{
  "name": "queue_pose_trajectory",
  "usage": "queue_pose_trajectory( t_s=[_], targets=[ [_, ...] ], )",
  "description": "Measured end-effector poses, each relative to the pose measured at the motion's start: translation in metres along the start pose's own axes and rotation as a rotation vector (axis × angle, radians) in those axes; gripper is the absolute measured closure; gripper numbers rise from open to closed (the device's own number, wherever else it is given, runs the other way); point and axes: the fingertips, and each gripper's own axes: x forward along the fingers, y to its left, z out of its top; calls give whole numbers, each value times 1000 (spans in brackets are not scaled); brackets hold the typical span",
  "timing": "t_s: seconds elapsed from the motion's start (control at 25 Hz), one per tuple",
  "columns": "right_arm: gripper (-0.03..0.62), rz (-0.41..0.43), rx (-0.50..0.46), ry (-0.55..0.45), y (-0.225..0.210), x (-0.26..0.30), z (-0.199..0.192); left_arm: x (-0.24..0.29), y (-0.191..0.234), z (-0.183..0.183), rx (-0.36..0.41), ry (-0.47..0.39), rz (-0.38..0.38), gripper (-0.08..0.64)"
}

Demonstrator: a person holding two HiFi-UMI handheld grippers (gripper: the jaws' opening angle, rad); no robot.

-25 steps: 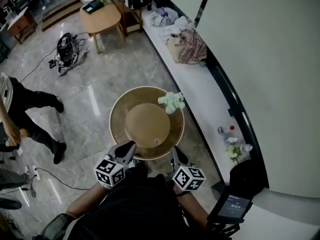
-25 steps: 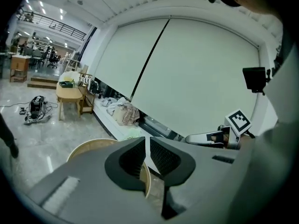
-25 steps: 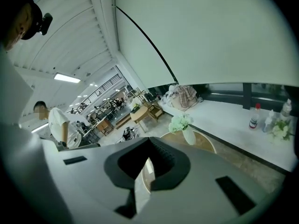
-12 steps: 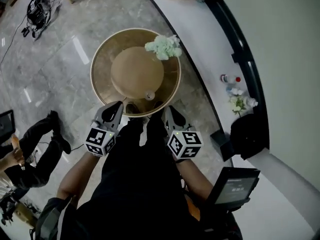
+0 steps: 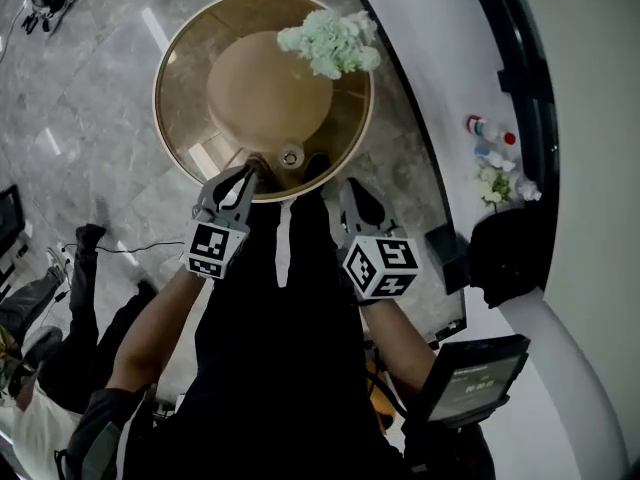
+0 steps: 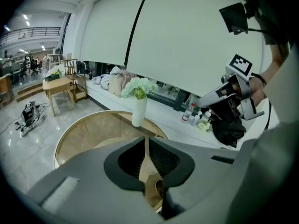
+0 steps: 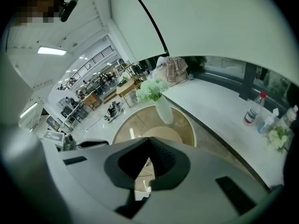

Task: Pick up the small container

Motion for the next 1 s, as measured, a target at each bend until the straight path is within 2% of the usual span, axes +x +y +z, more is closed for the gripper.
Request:
queue_pose_trajectory(
  t_s=[0.08,0.2,0.32,0.4,0.48,0.68,0.8,0.88,1.0],
  targets=[
    [586,-2,12,27,-7,7,-10,15,0,-16,27,34,5,546],
    [586,-1,20,60,-13,15,-22,37,-5,-40,142,79,-16,526],
    [586,17,22,69,-12,21,-30,55,-16,-63,277,126,-70,448],
    [586,36,28,62,-9,25,-32,63,-21,-78,335,157,-104,396],
    [586,46,39,60,-9,28,-35,71,-25,-88,354,174,-123,365],
    [586,27,62,80,-26,31,-46,98,-28,-101,316,193,-143,302],
    [585,4,75,90,-40,30,-52,115,-36,-110,391,218,-160,252],
    [585,-6,80,94,-46,30,-55,124,-39,-119,462,246,-163,247],
    [586,-14,90,103,-51,31,-60,135,-38,-132,491,292,-156,247]
  ],
)
